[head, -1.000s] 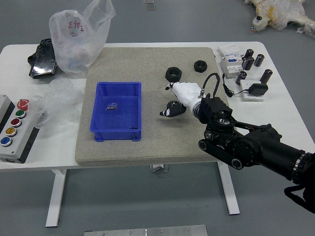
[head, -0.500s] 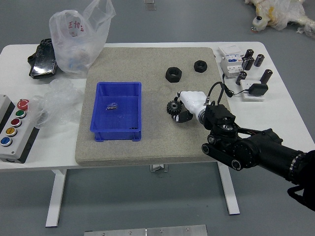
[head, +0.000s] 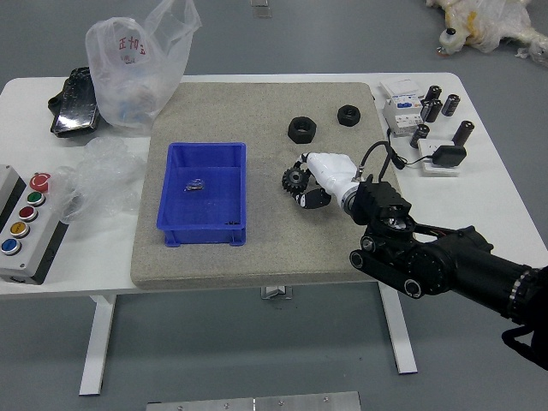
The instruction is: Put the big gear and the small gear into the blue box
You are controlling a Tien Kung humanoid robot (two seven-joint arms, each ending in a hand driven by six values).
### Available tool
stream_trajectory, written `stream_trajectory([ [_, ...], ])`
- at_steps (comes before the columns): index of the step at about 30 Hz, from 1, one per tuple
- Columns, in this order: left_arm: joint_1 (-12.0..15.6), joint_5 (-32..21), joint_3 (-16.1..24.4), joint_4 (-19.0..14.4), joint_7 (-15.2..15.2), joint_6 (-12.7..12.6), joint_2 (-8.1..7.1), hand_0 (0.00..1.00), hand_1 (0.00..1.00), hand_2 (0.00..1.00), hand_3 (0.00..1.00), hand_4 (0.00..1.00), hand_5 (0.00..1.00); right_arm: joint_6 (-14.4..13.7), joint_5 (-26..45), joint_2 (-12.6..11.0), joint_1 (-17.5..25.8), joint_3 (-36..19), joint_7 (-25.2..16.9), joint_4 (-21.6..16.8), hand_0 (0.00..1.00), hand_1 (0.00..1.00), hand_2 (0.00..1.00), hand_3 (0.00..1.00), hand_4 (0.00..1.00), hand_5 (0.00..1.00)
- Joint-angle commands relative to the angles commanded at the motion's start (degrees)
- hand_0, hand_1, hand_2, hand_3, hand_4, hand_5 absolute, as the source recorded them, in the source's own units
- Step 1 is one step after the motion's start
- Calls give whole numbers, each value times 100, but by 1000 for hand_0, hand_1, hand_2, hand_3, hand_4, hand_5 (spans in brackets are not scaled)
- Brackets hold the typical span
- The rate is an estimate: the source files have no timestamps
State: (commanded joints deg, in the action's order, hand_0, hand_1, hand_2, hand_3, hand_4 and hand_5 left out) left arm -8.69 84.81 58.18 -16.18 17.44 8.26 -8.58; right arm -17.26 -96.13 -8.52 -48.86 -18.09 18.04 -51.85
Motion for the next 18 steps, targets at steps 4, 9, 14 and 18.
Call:
stream_trajectory([
  [4, 10, 13, 12, 0, 3, 0, -4, 713, 535, 542, 676, 696, 502, 10, -293, -83, 12, -265, 69, -516, 504, 496, 314, 417, 359, 45],
  [9, -3, 9, -1, -3, -3, 9, -4, 712, 534, 544, 676, 697, 505, -4, -549, 10, 5, -259, 117, -1235, 513, 497, 317, 426, 366, 41],
  [14, 1, 36, 15, -8, 10, 23, -2, 712, 534, 544, 677, 698, 509, 18, -617, 199, -16, -78, 131, -1751, 605, 635, 615, 610, 243, 135],
  [18, 15, 73, 44, -11, 23, 30, -6, 712, 535, 545, 677, 699, 512, 27, -624, 315, -23, 23, 135, -1769, 721, 776, 795, 766, 476, 178],
])
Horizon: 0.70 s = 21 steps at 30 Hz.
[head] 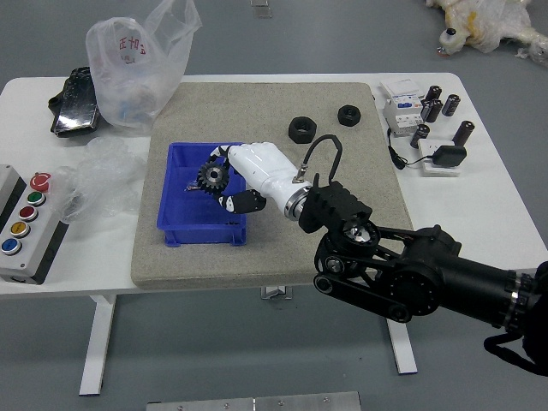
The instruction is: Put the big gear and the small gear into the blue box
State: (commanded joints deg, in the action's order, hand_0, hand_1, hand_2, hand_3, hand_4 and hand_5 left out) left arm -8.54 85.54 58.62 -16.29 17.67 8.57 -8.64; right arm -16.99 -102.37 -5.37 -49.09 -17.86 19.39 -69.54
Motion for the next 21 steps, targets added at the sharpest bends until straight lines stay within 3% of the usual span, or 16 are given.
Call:
stream_trajectory([
  [4, 6, 27, 23, -2, 8, 6, 0, 712, 535, 545, 677, 699, 512, 15, -40, 63, 7, 43, 40, 14, 721, 776, 795, 766, 476, 178],
  [5, 7, 31, 26, -2, 9, 6, 1, 711, 534, 545, 678, 700, 513, 17, -50, 75, 10, 53, 44, 18, 799, 862, 901, 915, 710, 288],
  [10, 3, 42, 33, -5, 16, 15, 9, 711, 534, 545, 678, 700, 513, 56, -59, 115, 39, 103, 61, 69, 799, 862, 901, 915, 710, 288],
  [11, 3, 43, 33, -5, 16, 16, 8, 712, 535, 543, 678, 700, 513, 69, -63, 113, 41, 105, 66, 71, 811, 880, 924, 956, 802, 345],
  [16, 4, 36, 30, -5, 16, 16, 3, 712, 535, 543, 678, 700, 513, 104, -91, 90, 46, 47, 73, 67, 811, 880, 924, 956, 802, 345],
  [17, 4, 34, 28, -5, 16, 16, 3, 712, 535, 543, 677, 700, 513, 106, -95, 87, 48, 36, 74, 66, 817, 887, 928, 969, 868, 383],
  [21, 3, 6, 7, -5, 11, 12, 11, 712, 535, 543, 677, 700, 513, 60, -93, 24, 114, -136, 44, 11, 817, 887, 928, 969, 868, 383],
])
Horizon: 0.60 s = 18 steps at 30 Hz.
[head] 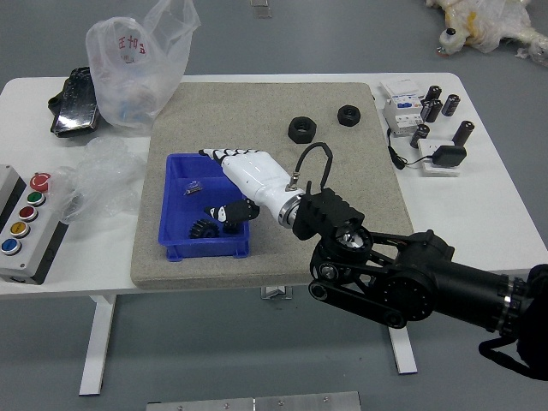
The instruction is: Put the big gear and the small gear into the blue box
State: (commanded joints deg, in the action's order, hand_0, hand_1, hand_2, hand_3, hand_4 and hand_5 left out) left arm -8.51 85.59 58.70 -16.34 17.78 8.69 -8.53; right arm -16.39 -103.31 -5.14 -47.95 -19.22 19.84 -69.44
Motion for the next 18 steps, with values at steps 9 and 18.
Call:
stream_trajectory([
  [9, 5, -64, -47, 20, -49, -48, -5, 711, 534, 544, 677, 700, 510, -453, 454, -497, 430, -1145, -587, -606, 770, 853, 864, 903, 876, 445],
  [18, 27, -187, -133, 36, -88, -95, 19, 711, 534, 545, 676, 699, 506, -494, 2013, -1167, 1413, -2622, -1765, -870, 738, 813, 820, 827, 867, 462],
])
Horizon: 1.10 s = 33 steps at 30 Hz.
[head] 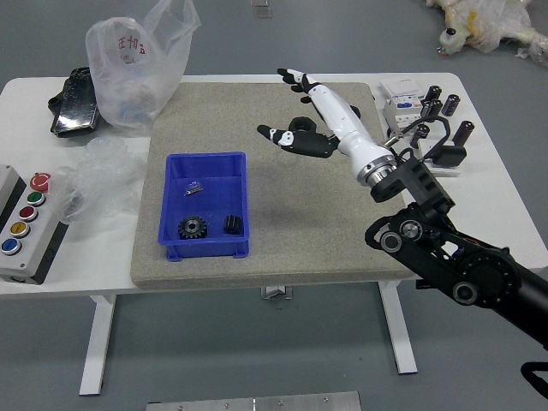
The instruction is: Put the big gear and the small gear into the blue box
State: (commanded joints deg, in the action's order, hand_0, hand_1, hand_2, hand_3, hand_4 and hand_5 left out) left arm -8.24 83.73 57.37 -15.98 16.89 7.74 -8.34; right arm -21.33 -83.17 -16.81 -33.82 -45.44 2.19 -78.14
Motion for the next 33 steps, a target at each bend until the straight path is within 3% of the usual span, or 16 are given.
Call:
stream_trajectory([
  [9, -19, -146, -127, 23, -84, -52, -1, 711, 534, 545, 676, 700, 504, 444, 1932, -437, 1138, -1308, -1226, -45, 723, 794, 784, 790, 872, 490],
  [13, -29, -190, -172, 33, -116, -67, 0, 711, 534, 545, 676, 700, 504, 593, 2557, -555, 1603, -1758, -1525, -182, 723, 794, 784, 790, 872, 490],
  [15, -34, -198, -184, 37, -130, -71, -2, 711, 534, 544, 675, 700, 504, 673, 2852, -562, 1783, -1942, -1629, -197, 710, 768, 766, 741, 871, 487],
  [22, -104, -223, -254, 43, -185, -54, -28, 711, 534, 543, 674, 702, 503, 882, 3744, -506, 1941, -2227, -1878, -103, 705, 756, 746, 708, 866, 497],
  [33, -192, -149, -272, 38, -213, 6, -122, 712, 534, 543, 673, 701, 500, 954, 4016, -551, 2160, -2549, -1971, -124, 704, 750, 739, 698, 859, 505],
])
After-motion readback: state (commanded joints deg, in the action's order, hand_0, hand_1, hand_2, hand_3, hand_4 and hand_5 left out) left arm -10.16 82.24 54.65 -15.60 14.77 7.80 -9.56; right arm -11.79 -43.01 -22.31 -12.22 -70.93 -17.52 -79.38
